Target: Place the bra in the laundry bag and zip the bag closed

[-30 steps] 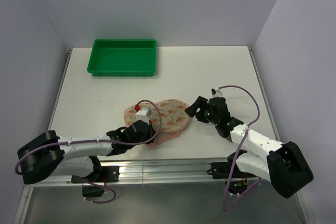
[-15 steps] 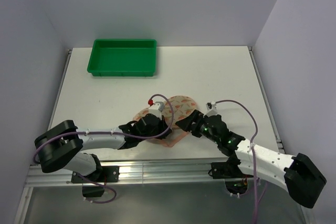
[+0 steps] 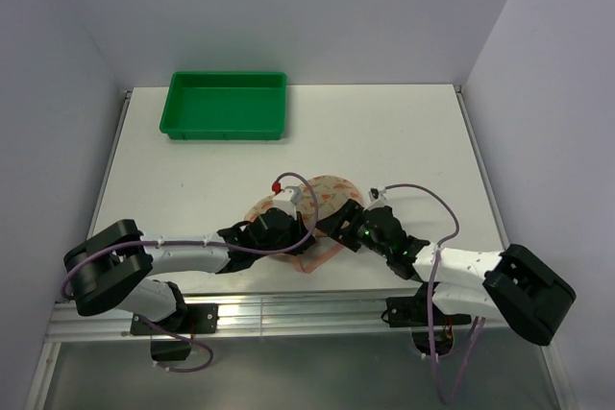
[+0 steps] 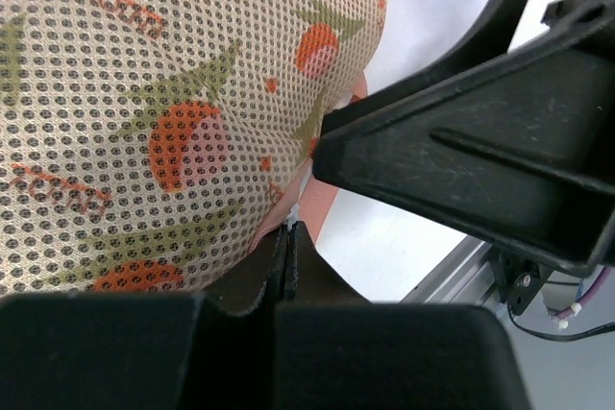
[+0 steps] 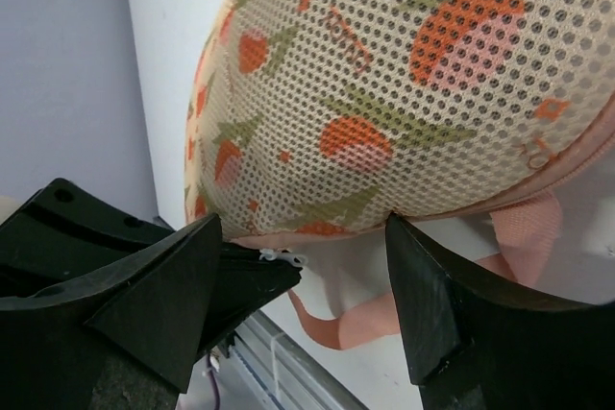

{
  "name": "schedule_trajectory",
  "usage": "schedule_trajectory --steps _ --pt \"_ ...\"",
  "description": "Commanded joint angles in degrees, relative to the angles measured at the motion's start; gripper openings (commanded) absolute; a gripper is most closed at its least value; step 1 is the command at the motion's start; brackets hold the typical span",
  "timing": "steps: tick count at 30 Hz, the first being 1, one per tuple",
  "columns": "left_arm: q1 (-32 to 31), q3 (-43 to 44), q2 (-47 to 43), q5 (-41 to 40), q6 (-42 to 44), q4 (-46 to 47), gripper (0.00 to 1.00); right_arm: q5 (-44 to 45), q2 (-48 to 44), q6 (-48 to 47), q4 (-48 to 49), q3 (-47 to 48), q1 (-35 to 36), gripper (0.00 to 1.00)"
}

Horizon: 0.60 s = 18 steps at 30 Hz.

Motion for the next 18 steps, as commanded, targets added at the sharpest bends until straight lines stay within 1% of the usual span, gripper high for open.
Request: schedule_trajectory --steps 1,6,8,14,18 --pt "-0.2 0.4 -1.8 -0.8 0.3 2.3 0.0 1.3 -3.5 1.1 2.5 -0.6 1.3 0.75" --pt "-0.2 2.0 -0.2 -1.7 0.5 2.5 0.0 6.5 -9.7 2.3 -3.5 -3.2 4.0 0.75" --pt "-0.3 2.5 0.3 -1.8 1.3 2.3 0.0 7.1 -11.0 3.4 -3.5 -4.3 4.5 0.75" --pt "-0.5 2.8 0.0 -2.4 1.5 1.5 0.0 8.3 -12.8 5.0 -4.3 -5.3 5.2 0.75" --pt "-0.7 2.1 -0.8 -0.7 1.9 3.0 0.0 9.8 -10.3 3.8 -3.9 -2.6 5.1 0.74"
